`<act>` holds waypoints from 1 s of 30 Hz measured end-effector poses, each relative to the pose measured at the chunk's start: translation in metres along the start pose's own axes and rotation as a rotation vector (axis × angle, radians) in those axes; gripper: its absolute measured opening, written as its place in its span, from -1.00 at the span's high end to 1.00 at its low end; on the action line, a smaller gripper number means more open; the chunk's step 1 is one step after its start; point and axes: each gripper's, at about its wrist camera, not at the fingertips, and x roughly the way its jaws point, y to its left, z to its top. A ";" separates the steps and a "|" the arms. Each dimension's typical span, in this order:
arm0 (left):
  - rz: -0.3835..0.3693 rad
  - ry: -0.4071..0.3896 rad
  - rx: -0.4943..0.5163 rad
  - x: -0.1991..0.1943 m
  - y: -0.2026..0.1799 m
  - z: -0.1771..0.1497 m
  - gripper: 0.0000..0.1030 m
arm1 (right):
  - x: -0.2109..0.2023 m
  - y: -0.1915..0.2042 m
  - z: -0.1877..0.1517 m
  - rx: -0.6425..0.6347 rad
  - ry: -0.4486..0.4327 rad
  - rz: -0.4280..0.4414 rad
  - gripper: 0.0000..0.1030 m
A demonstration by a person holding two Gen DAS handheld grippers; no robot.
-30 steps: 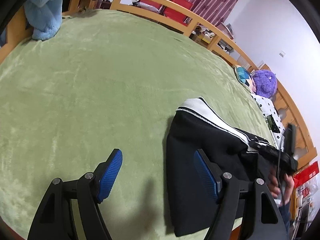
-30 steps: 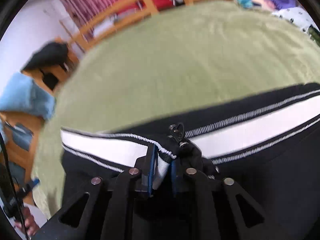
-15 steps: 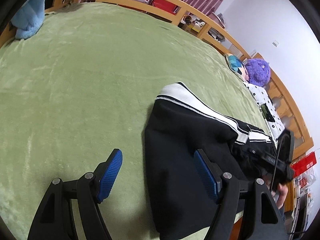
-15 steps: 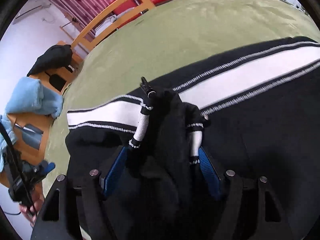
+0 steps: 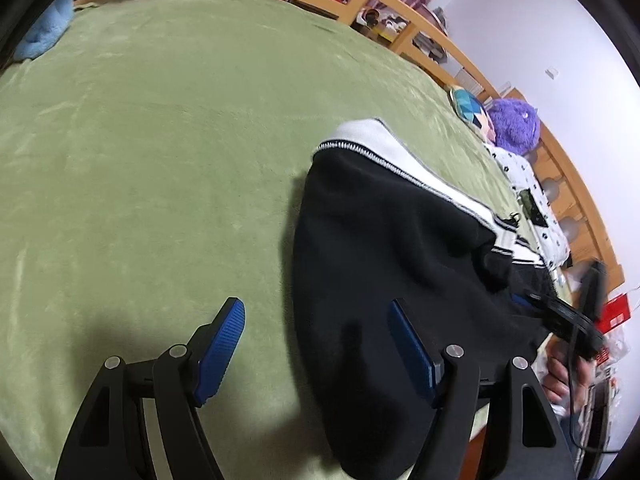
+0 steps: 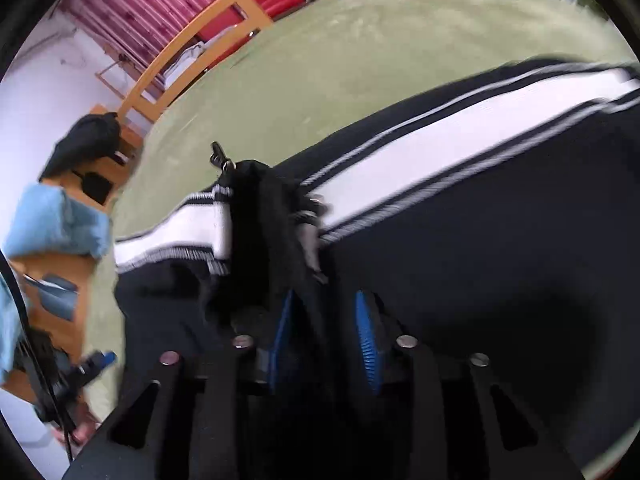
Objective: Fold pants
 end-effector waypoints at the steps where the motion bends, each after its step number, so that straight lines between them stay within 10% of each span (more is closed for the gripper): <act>1: 0.004 0.010 0.002 0.008 0.000 0.002 -0.40 | -0.013 -0.006 -0.003 -0.012 -0.038 -0.036 0.19; 7: -0.048 0.051 -0.003 0.042 -0.009 0.007 -0.37 | -0.099 -0.089 -0.025 0.174 -0.247 -0.274 -0.02; 18: -0.045 0.069 -0.029 0.057 -0.012 0.022 0.16 | -0.071 -0.192 -0.028 0.499 -0.274 -0.171 -0.20; 22: -0.048 0.058 -0.036 0.058 -0.013 0.025 0.63 | -0.054 -0.206 -0.018 0.553 -0.303 -0.138 -0.20; 26: -0.078 0.016 -0.048 0.042 -0.017 0.031 0.77 | -0.052 -0.195 -0.009 0.499 -0.310 -0.161 0.55; 30: -0.126 -0.059 -0.045 0.009 -0.016 0.044 0.81 | -0.073 -0.167 0.003 0.431 -0.361 -0.203 0.68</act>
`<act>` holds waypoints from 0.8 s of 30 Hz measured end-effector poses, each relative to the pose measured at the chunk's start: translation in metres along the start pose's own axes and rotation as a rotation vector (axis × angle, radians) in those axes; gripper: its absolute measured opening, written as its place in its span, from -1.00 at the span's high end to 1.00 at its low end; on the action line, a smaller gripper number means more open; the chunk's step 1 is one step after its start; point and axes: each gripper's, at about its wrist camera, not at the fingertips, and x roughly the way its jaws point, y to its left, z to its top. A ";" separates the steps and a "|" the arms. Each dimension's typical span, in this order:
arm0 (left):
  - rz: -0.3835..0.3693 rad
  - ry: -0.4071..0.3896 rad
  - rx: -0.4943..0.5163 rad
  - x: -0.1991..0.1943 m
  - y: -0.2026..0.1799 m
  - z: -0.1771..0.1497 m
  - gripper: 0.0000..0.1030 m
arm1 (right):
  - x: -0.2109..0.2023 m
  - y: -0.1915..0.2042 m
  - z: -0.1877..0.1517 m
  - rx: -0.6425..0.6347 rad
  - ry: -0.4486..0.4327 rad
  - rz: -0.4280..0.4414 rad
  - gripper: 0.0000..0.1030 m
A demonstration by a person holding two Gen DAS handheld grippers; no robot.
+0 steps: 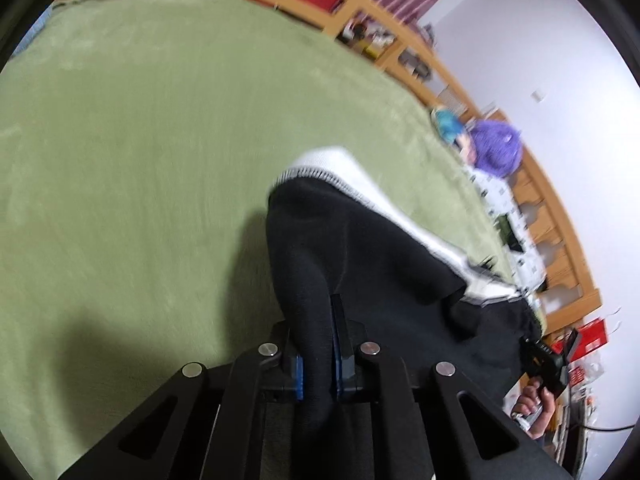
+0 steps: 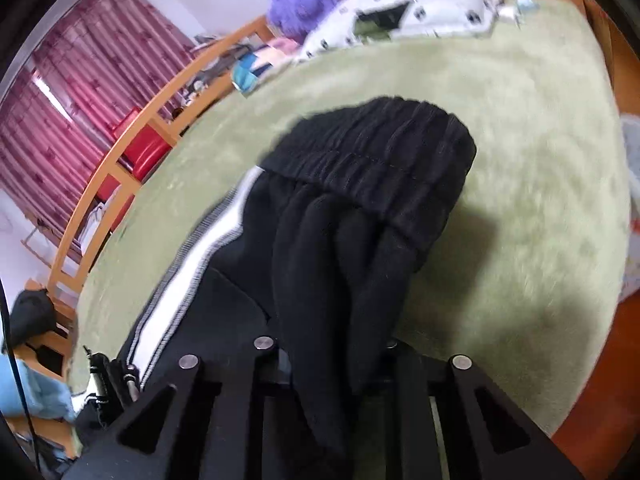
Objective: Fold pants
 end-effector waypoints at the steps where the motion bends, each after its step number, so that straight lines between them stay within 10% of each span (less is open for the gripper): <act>1: -0.012 -0.008 0.002 -0.008 0.002 0.004 0.81 | -0.008 0.008 0.002 -0.004 -0.017 0.014 0.69; 7: 0.034 -0.065 0.034 -0.051 0.020 0.016 0.81 | -0.040 0.069 -0.006 -0.075 -0.035 0.100 0.69; 15: 0.179 -0.162 -0.039 -0.156 0.136 0.021 0.80 | -0.032 0.156 -0.109 -0.165 0.137 0.229 0.69; 24: 0.404 -0.028 0.026 -0.142 0.174 0.009 0.32 | -0.038 0.152 -0.165 -0.202 0.308 0.097 0.33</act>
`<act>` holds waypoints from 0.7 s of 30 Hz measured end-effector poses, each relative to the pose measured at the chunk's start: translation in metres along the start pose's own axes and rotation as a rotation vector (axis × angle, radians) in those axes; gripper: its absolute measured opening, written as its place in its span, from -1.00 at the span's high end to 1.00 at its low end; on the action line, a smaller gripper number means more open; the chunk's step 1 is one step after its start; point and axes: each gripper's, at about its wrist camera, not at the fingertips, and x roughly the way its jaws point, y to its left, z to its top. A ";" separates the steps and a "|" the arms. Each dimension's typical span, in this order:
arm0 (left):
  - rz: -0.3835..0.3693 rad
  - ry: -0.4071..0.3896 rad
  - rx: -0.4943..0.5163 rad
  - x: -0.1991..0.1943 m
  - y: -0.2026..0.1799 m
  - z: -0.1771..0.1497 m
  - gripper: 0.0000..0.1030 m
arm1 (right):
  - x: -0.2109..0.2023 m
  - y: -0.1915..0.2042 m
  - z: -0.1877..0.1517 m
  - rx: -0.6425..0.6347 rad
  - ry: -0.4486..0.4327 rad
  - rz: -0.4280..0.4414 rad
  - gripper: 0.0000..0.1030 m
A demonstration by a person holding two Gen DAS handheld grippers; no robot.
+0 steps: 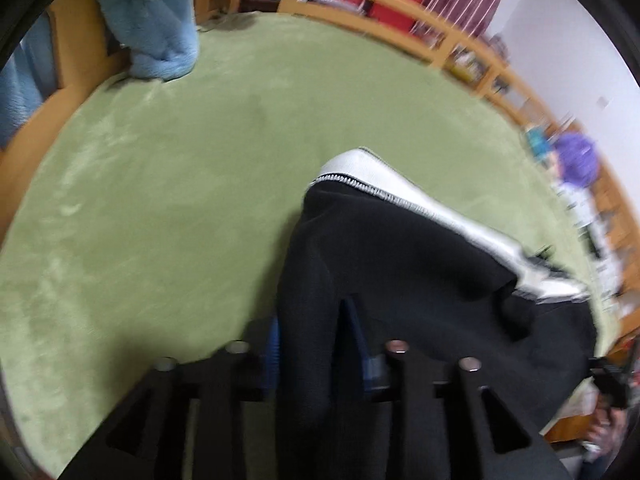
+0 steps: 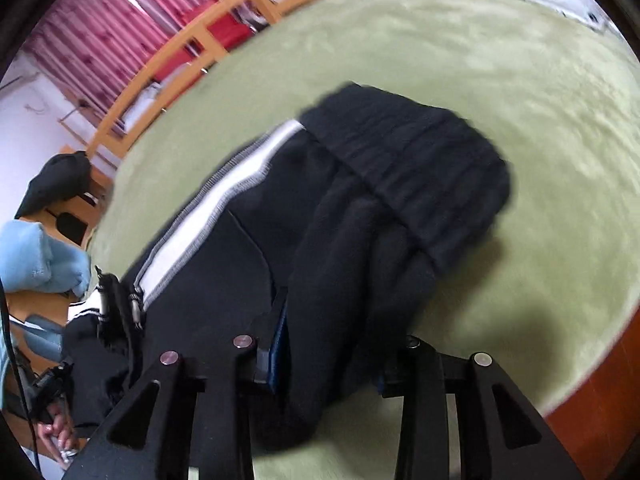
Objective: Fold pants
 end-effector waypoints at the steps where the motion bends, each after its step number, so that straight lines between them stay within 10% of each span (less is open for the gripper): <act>1: 0.009 -0.004 0.004 -0.003 0.006 -0.004 0.21 | -0.011 0.003 -0.005 -0.011 -0.019 -0.012 0.32; 4: -0.028 -0.011 0.003 -0.014 0.010 -0.016 -0.16 | -0.040 0.029 -0.019 -0.119 -0.084 -0.064 0.30; 9: -0.001 -0.041 0.015 -0.040 0.003 -0.042 -0.27 | -0.041 0.108 -0.053 -0.345 -0.093 0.092 0.23; 19: -0.064 -0.045 -0.128 -0.076 0.011 -0.104 -0.31 | 0.047 0.227 -0.110 -0.594 0.153 0.321 0.16; 21: -0.049 -0.047 -0.145 -0.080 0.015 -0.112 -0.31 | 0.049 0.227 -0.118 -0.608 0.167 0.322 0.56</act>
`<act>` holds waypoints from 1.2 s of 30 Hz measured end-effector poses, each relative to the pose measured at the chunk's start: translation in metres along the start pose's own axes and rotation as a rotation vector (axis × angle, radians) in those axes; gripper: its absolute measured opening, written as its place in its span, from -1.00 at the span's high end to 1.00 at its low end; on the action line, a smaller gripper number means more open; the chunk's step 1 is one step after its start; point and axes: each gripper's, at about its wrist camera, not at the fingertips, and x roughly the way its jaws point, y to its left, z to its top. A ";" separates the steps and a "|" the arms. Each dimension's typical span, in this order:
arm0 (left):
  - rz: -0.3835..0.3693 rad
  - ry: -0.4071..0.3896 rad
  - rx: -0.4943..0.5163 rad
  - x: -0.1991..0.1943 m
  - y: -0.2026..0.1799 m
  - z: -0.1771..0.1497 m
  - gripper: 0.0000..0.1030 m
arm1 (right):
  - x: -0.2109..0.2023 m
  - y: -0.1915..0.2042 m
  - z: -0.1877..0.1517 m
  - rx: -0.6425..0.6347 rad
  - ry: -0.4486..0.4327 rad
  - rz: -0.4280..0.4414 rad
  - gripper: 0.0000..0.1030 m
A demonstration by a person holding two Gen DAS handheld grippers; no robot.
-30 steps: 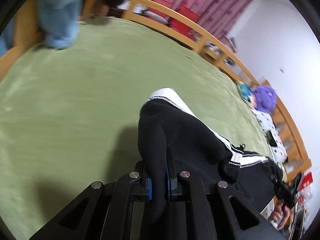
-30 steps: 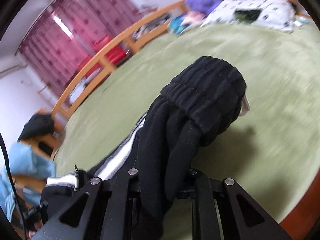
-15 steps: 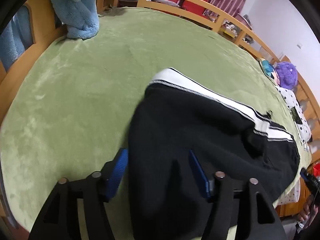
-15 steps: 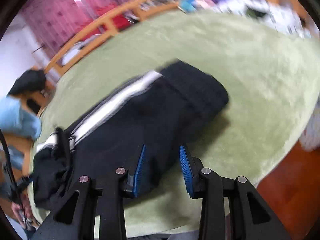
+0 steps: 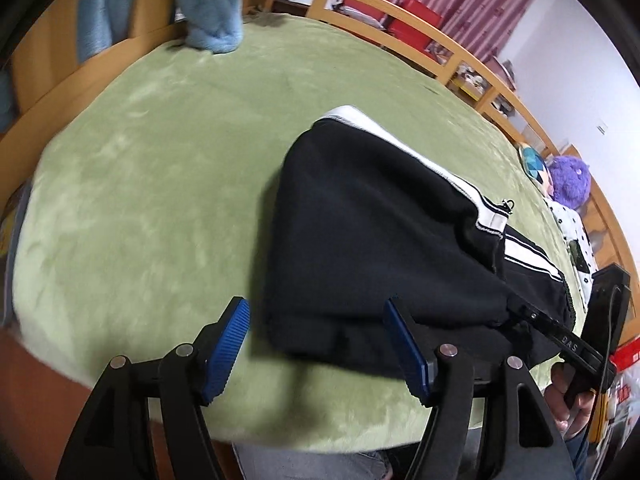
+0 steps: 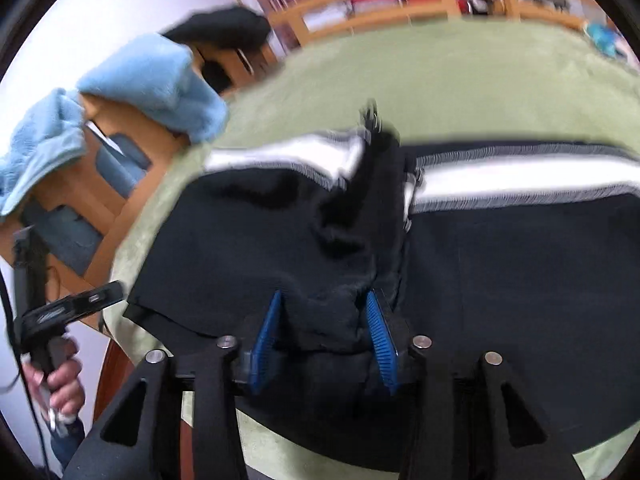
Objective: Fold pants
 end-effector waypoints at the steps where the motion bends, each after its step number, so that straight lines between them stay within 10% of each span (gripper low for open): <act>1: 0.006 -0.001 -0.003 -0.002 0.002 -0.002 -0.31 | -0.007 0.006 -0.004 -0.056 -0.012 0.025 0.62; 6: 0.025 -0.007 -0.012 -0.006 0.011 -0.008 -0.31 | -0.062 0.006 -0.021 -0.037 -0.118 0.246 0.65; 12: 0.005 0.018 -0.023 0.009 0.012 -0.003 -0.31 | -0.016 0.019 -0.046 -0.188 0.085 0.122 0.44; 15: 0.006 0.026 -0.010 0.013 0.011 -0.003 -0.31 | -0.033 0.022 -0.039 -0.198 0.035 0.154 0.37; 19: -0.011 0.024 -0.025 0.018 0.012 -0.001 -0.31 | -0.047 0.020 -0.010 -0.176 -0.098 0.171 -0.20; 24: -0.026 0.025 -0.039 0.023 0.009 0.005 -0.31 | 0.014 0.012 0.030 -0.067 0.024 0.139 -0.20; 27: -0.025 0.016 -0.036 0.023 0.009 0.008 -0.31 | 0.057 0.001 0.042 0.038 0.135 0.175 0.29; 28: -0.021 0.010 -0.028 0.022 0.010 0.008 -0.31 | 0.064 0.000 0.047 0.048 0.144 0.205 0.89; 33: -0.014 -0.040 -0.013 0.016 0.012 0.011 -0.35 | 0.019 -0.012 0.087 0.016 -0.124 0.104 0.90; 36: -0.025 -0.026 -0.044 0.028 0.015 0.014 -0.38 | 0.033 -0.037 0.102 0.087 -0.076 0.067 0.91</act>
